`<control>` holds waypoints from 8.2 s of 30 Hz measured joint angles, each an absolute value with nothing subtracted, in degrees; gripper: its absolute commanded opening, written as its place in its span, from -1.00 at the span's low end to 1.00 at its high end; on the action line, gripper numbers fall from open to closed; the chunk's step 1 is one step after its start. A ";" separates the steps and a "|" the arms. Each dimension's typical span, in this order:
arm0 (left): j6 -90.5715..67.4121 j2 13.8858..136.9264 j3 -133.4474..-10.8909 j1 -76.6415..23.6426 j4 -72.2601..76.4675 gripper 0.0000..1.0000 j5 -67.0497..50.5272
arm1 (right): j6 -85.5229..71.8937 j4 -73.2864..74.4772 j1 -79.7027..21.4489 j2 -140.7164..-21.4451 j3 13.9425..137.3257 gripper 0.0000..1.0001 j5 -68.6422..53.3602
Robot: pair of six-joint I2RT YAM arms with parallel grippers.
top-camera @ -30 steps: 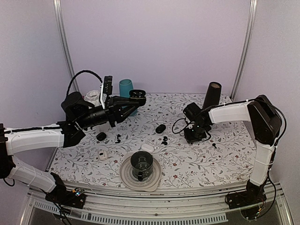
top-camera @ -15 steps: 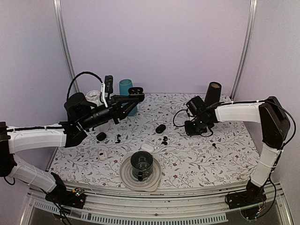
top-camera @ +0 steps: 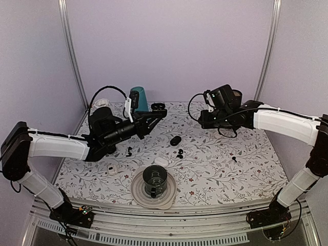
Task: Insert the wireless bluetooth earbuds into the charging case
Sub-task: Insert the left earbud into the left side groove of the charging case, then adjust the left earbud in the left side groove of the charging case.
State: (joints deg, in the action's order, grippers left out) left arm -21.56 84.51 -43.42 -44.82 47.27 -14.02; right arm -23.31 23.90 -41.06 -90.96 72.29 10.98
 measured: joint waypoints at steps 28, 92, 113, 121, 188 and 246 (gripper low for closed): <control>-23.81 96.77 -52.77 -48.38 50.24 -1.00 -16.95 | -20.05 11.81 -54.50 -84.71 79.55 -0.73 11.40; -22.26 94.39 -53.32 -49.12 48.05 -1.00 -19.29 | -18.35 8.99 -56.58 -88.25 79.96 -0.50 6.28; -19.97 93.43 -53.32 -49.12 45.69 -1.00 -18.41 | -18.17 9.74 -56.69 -88.07 79.96 -0.19 7.01; -18.79 93.23 -53.32 -49.12 45.23 -1.00 -18.39 | -18.39 11.62 -56.75 -87.39 80.29 -0.05 7.25; -2.52 88.62 -53.32 -49.52 31.09 -1.00 -14.63 | -21.63 42.22 -53.98 -99.66 104.71 0.73 9.37; -2.61 88.51 -53.32 -49.50 30.55 -1.00 -15.14 | -21.39 42.00 -53.98 -95.74 100.05 0.66 7.84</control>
